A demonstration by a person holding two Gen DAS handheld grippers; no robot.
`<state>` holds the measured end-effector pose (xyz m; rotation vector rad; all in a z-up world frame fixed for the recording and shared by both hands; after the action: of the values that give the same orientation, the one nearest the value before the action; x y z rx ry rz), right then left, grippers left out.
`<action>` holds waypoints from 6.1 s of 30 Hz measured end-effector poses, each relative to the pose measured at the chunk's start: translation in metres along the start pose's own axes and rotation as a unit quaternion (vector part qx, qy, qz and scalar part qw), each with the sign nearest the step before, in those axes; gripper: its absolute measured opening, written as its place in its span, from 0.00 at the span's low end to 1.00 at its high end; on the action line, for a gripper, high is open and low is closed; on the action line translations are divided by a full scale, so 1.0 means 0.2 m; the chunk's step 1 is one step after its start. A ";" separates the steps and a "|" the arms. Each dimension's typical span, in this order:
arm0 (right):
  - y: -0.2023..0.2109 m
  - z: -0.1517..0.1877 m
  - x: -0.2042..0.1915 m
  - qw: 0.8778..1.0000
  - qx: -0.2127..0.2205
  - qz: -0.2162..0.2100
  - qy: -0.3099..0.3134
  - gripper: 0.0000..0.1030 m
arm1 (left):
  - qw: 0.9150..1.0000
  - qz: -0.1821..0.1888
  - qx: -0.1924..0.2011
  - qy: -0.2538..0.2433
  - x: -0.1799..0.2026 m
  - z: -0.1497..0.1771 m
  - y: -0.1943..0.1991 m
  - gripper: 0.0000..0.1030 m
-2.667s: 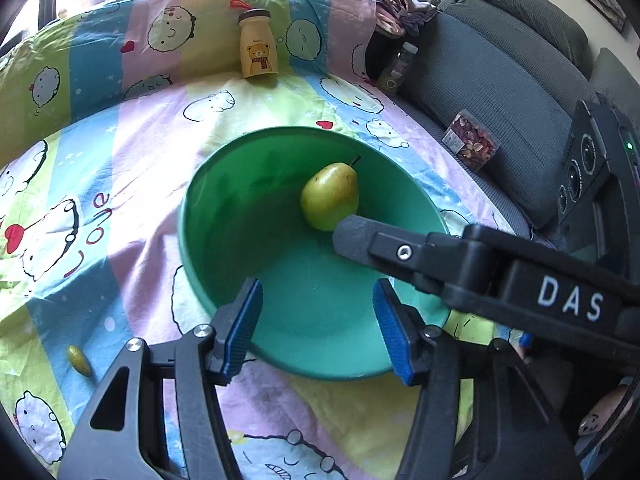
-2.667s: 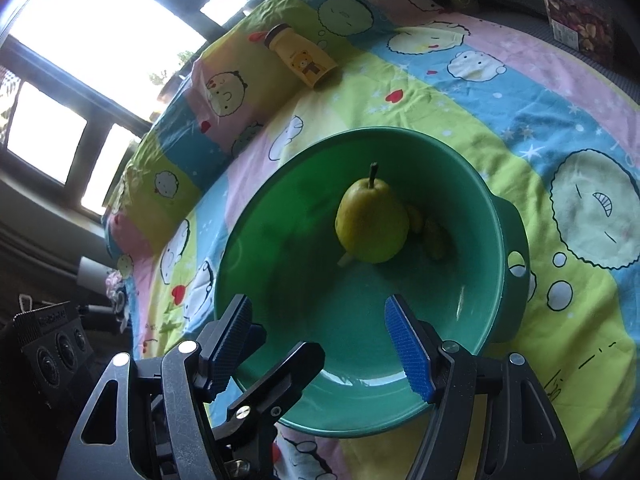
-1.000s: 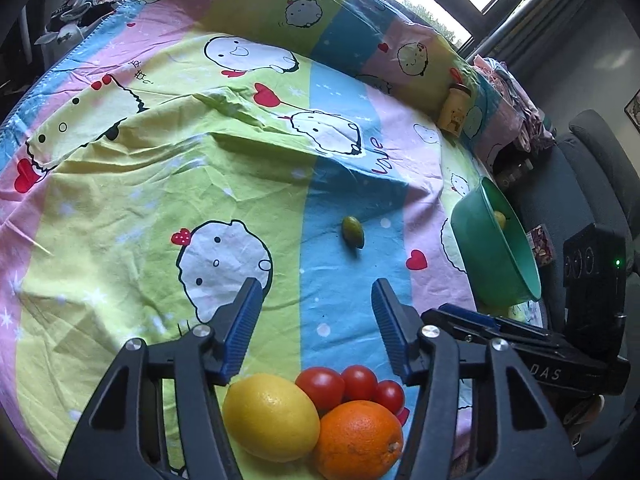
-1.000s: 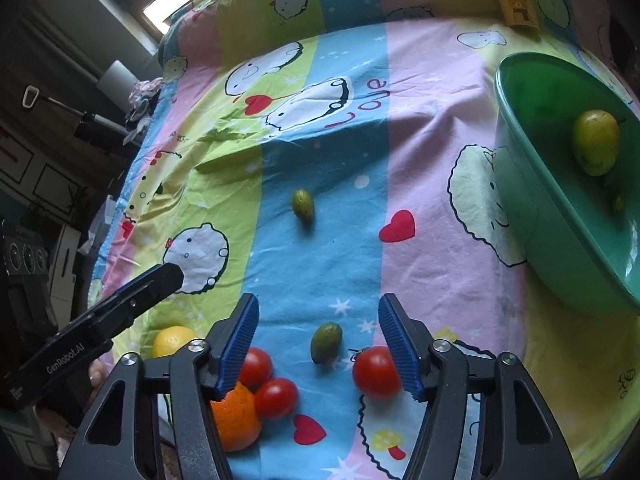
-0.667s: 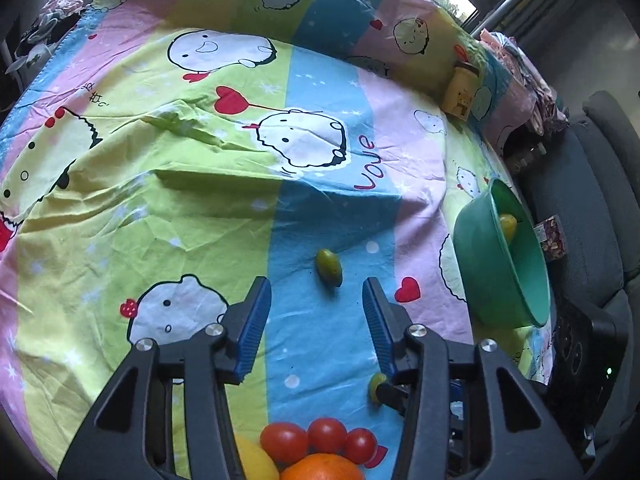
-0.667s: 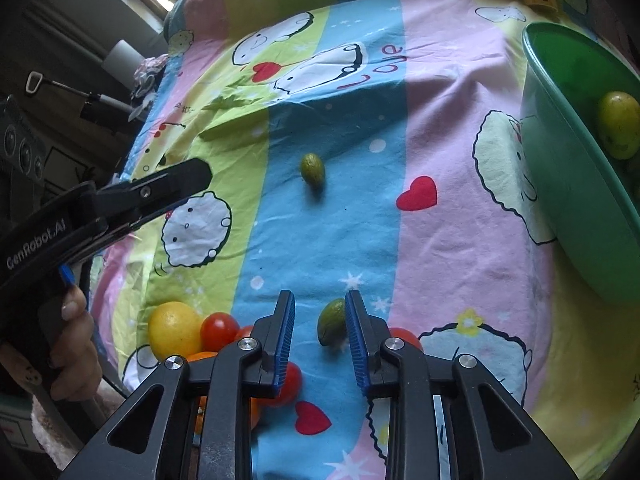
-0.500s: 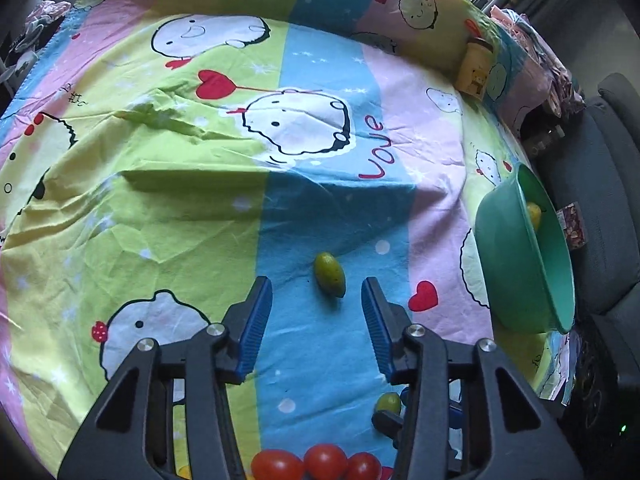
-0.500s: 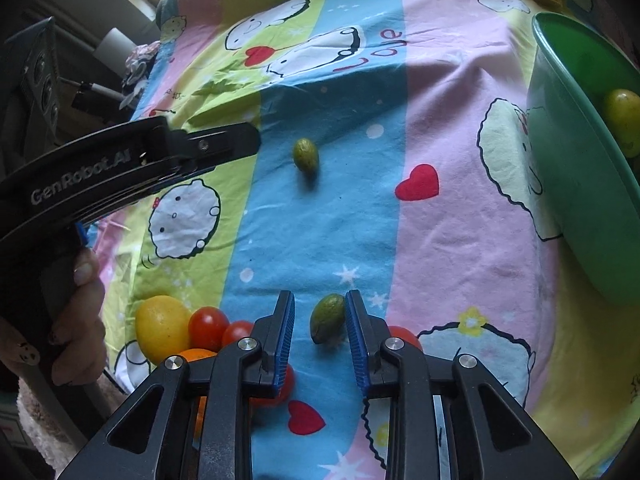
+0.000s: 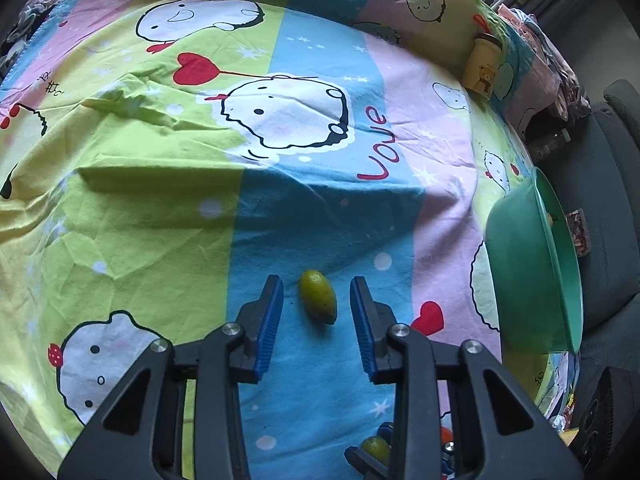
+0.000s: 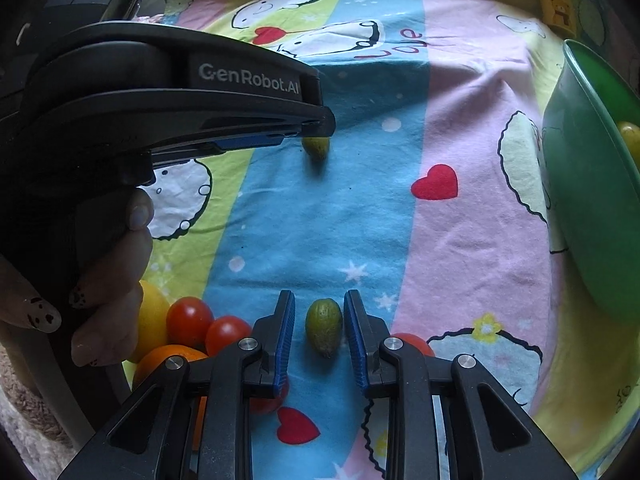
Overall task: Organize fruits
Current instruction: 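Close the right tool on a small green fruit while the left tool grasps another, then lift and carry the right tool's green fruit over the bowl while the left tool carries its own, then open the right tool over the bowl while the left tool releases its green fruit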
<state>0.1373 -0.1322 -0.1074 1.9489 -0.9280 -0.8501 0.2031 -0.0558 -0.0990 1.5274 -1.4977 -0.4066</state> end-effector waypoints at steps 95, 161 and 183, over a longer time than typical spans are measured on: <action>0.19 -0.11 0.23 0.991 0.085 -0.018 -0.098 0.24 | 0.994 -0.007 0.086 -0.072 0.16 0.15 0.41 0.19; 0.67 -0.01 1.22 0.907 0.214 0.050 -0.359 0.24 | 0.970 0.138 -0.004 -0.198 1.17 0.16 -0.01 0.19; 0.73 -0.05 1.11 0.915 0.233 0.042 -0.326 0.53 | 0.980 0.120 0.057 -0.145 0.89 0.13 0.29 0.65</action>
<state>0.2151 -0.3742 -0.0263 2.0123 -1.7228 -1.3643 0.1846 -0.2184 -0.0040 1.3948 -1.9401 -0.4187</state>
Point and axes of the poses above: each gripper's, at about its wrist camera, not at the fingertips, and y roughly against the way its jaws point, x to its right, z to its underside, the point moved 6 cm from there along -y, roughly the way its jaws point, and after that the axes turned 9 degrees about x, right-handed, at the moved point
